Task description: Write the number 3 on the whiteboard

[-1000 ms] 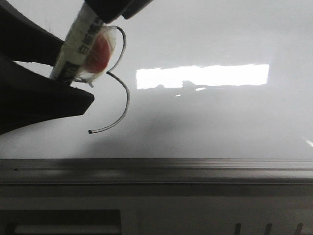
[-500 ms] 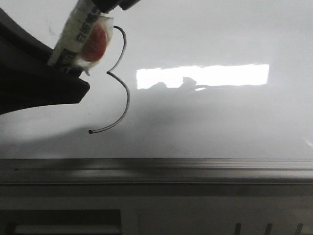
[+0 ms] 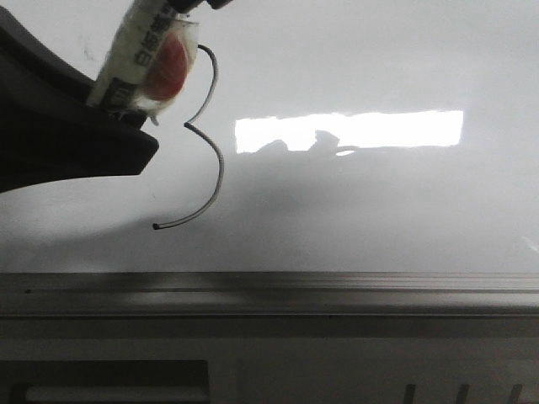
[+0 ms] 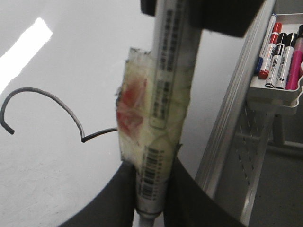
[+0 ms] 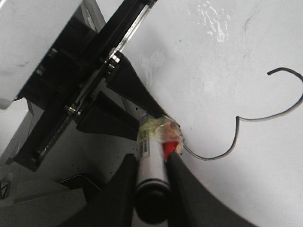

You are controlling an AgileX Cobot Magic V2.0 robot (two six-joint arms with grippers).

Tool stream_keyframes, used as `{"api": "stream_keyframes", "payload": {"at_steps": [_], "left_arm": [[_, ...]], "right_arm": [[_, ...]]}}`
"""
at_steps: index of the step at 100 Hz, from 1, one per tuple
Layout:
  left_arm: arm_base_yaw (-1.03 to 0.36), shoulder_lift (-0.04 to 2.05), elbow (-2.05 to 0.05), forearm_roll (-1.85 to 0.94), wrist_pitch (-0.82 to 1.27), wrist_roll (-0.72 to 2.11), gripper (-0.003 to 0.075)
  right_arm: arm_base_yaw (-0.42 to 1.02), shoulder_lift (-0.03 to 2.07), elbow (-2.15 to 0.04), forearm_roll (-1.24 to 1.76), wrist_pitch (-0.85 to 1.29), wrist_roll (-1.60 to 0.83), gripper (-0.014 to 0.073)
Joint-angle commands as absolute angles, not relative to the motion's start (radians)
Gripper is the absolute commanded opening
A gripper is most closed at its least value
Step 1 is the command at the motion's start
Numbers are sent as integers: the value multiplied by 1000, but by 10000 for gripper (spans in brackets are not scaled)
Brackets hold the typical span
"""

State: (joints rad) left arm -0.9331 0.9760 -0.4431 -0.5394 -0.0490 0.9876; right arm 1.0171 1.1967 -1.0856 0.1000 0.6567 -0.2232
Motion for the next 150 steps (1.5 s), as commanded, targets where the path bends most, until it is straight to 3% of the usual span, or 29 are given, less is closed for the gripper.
{"api": "stream_keyframes", "payload": {"at_steps": [1,11,19,39,62,85,124,150], "left_arm": [[-938,967,-482,-634,-120,973,-20],[-938,967,-482,-735,-120,973,-20],[-934,967,-482,-919,-140,972,-20],[-934,967,-482,-1434,-239,972,-20],[-934,973,-482,-1629,-246,972,-20],[-881,981,-482,-1633,-197,972,-20],[-531,1089,-482,-1579,223,975,-20],[-409,1089,-482,-1561,365,975,-18]], "right_arm": [[1008,1171,-1118,72,577,-229,266],[1002,1171,-1118,35,499,-229,568],[984,1169,-1118,18,447,-229,657],[955,1146,-1118,18,420,-229,622],[955,1137,-1118,18,426,-229,592],[955,1137,-1118,18,434,-229,592],[955,1137,-1118,22,437,-229,592],[955,1137,-1118,22,437,-229,592]]}}
